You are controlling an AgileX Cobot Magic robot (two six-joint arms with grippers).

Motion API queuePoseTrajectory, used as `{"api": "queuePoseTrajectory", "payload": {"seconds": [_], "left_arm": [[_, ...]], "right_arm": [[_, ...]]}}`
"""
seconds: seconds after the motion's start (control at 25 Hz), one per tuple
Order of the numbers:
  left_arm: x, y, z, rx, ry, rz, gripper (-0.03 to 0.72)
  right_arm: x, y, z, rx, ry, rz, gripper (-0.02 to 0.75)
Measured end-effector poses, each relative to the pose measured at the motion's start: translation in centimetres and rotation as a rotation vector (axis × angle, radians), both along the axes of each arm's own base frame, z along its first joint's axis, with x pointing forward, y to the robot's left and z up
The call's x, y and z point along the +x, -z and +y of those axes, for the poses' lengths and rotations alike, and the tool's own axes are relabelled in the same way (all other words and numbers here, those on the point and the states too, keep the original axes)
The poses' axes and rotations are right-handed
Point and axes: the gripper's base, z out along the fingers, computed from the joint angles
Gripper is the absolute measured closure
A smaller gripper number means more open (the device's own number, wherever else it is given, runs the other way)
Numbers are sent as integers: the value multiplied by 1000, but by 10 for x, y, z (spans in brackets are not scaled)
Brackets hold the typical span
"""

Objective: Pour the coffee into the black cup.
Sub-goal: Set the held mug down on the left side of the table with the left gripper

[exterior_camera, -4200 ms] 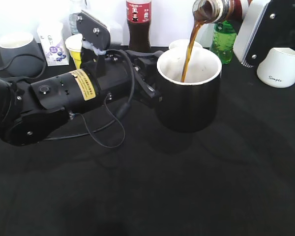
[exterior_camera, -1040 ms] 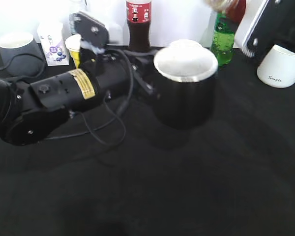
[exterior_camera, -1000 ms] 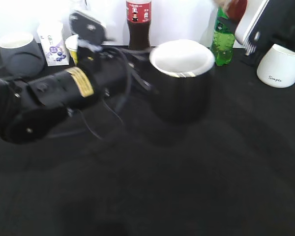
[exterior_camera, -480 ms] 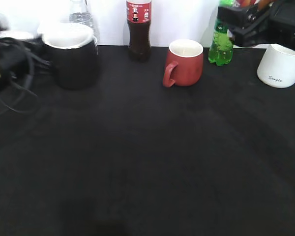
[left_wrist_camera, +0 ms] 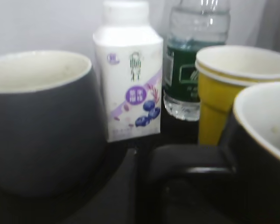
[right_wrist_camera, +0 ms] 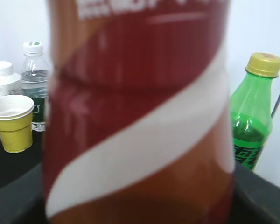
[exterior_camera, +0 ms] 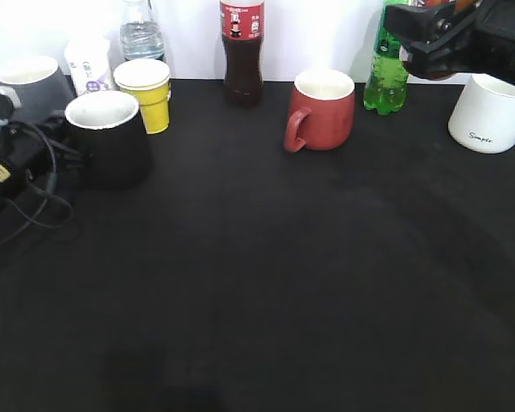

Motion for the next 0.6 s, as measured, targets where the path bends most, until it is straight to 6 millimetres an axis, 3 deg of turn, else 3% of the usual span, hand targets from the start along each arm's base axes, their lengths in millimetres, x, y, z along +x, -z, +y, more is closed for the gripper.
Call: {"api": "queuePoseTrajectory", "payload": {"seconds": [0.28,0.44,0.6], "left_arm": [[1,6,0,-4,-4,2,634],[1,1,1,-12,-16,21,388],[-17,-9,4,-7,-19,57,358]], "right_arm": [[0,0,0,0,0,0,209],[0,0,0,0,0,0,210],[0,0,0,2,1,1,209]]}}
